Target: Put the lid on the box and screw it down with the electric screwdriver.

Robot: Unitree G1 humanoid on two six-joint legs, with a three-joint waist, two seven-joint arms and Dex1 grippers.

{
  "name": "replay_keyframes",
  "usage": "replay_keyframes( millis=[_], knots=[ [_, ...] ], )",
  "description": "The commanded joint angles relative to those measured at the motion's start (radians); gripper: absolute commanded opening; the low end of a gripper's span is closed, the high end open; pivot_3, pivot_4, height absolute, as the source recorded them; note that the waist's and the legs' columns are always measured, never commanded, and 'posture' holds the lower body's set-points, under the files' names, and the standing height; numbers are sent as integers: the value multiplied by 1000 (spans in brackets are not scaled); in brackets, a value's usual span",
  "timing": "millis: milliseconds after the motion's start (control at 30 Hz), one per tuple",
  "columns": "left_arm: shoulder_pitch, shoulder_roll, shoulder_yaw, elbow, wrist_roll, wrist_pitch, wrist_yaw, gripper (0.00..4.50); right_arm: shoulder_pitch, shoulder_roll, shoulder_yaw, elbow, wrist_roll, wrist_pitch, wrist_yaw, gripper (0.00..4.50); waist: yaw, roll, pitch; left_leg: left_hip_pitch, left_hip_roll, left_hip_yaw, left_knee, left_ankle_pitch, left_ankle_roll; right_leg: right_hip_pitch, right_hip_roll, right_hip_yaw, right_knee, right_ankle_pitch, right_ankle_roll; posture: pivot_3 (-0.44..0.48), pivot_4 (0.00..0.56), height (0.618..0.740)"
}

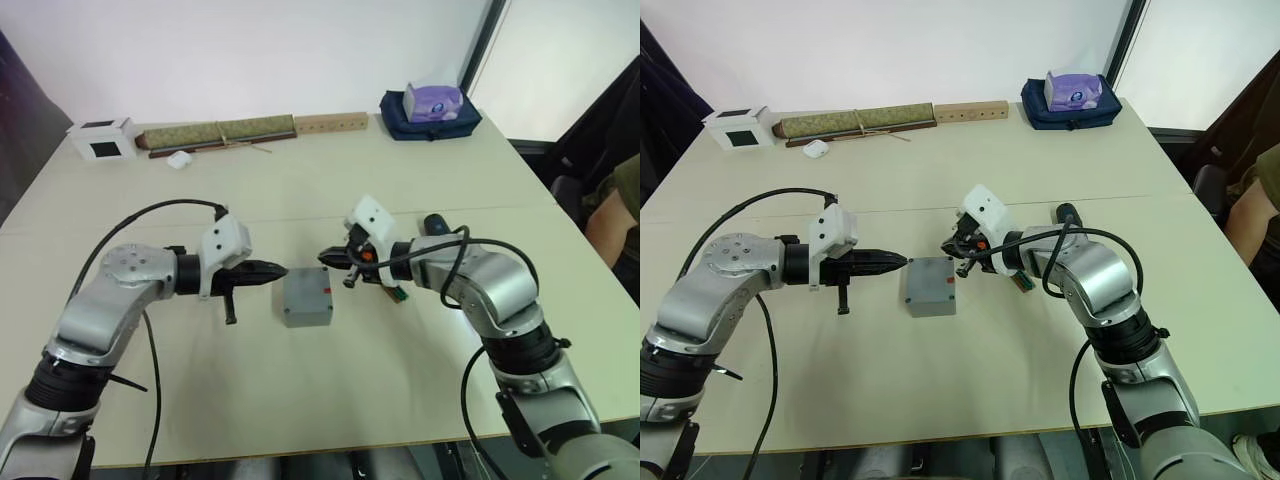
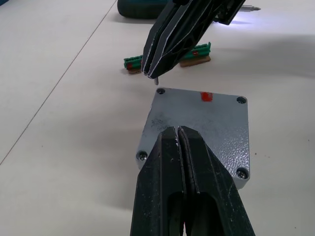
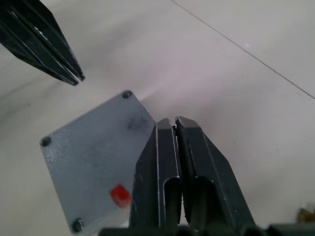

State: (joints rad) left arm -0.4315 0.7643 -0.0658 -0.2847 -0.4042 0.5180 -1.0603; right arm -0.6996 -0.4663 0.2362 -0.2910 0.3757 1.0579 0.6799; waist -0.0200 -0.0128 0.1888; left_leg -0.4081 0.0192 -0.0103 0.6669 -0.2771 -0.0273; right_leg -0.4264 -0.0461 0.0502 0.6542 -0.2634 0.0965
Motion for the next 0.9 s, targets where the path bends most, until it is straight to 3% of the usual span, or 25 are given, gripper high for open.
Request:
replay_keyframes(
  millis=[33, 900],
  knots=[
    [-2, 6, 14, -35, -1, -15, 6, 0, 1, -23, 20, -21, -6, -39, 21, 36, 0, 0, 0, 0, 0, 0, 0, 0, 0, 0, 0, 0, 0, 0, 0, 0, 150, 740],
    [5, 1, 8, -43, 0, -18, 17, 0, -7, -13, 36, 3, -17, -74, 27, 36, 0, 0, 0, 0, 0, 0, 0, 0, 0, 0, 0, 0, 0, 0, 0, 0, 150, 740]
  ],
)
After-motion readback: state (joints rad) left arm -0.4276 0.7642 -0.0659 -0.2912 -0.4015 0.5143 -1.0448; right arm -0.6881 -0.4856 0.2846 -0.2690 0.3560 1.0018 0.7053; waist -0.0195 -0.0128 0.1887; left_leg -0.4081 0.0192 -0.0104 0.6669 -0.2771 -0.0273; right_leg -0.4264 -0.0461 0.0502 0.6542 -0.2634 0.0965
